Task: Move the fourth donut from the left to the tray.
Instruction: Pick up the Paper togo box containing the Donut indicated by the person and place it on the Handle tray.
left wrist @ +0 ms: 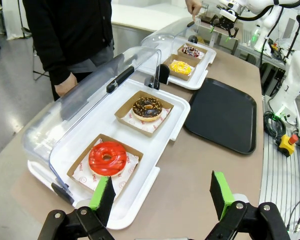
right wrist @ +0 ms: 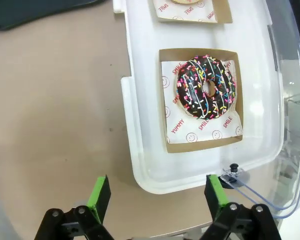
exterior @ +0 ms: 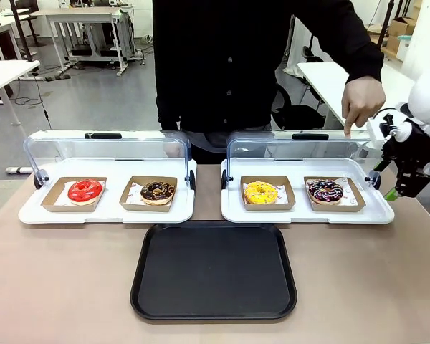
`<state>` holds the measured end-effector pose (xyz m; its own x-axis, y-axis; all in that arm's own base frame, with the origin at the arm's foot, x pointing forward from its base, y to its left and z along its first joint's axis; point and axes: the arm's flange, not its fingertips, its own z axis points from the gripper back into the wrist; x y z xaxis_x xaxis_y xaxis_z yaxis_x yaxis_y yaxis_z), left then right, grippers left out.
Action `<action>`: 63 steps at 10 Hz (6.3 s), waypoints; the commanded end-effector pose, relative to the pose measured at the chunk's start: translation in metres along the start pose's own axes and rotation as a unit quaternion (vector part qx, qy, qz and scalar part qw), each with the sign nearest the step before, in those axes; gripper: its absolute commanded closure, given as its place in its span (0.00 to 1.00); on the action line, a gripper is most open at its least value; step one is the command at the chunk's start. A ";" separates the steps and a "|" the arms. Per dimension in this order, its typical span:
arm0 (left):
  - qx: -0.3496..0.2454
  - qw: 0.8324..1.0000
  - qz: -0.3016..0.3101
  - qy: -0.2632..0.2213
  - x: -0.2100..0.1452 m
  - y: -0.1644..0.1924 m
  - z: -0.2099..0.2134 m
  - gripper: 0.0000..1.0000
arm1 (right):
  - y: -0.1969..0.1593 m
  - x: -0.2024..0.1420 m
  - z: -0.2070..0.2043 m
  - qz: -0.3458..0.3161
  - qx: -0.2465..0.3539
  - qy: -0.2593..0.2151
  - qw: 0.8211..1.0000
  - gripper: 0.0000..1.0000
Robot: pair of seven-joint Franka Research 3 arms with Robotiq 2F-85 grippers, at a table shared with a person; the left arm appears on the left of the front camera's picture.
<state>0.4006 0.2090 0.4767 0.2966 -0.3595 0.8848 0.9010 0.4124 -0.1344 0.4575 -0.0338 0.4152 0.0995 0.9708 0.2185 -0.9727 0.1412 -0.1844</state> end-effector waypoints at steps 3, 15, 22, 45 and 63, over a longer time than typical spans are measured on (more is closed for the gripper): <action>-0.003 1.000 -0.005 -0.009 0.002 -0.001 0.001 0.00 | 0.005 0.006 -0.015 0.017 -0.017 0.018 1.000 0.00; -0.003 1.000 -0.005 -0.009 0.002 -0.001 0.001 0.00 | -0.022 0.019 -0.101 0.085 -0.061 0.058 0.993 0.00; -0.003 1.000 -0.005 -0.009 0.002 -0.001 0.001 0.00 | -0.031 0.014 -0.117 0.067 -0.048 0.055 0.995 0.60; -0.003 1.000 -0.005 -0.009 0.002 -0.001 0.001 0.00 | 0.075 0.108 -0.037 0.007 -0.075 0.044 0.996 0.98; -0.003 1.000 -0.005 -0.009 0.002 -0.001 0.001 0.00 | 0.258 0.244 -0.092 -0.017 -0.090 0.034 0.995 0.98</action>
<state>0.4004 0.2090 0.4769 0.2966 -0.3594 0.8848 0.9011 0.4122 -0.1347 0.3075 0.2910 0.3671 0.1381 0.9769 0.1632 -0.9326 0.1837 -0.3106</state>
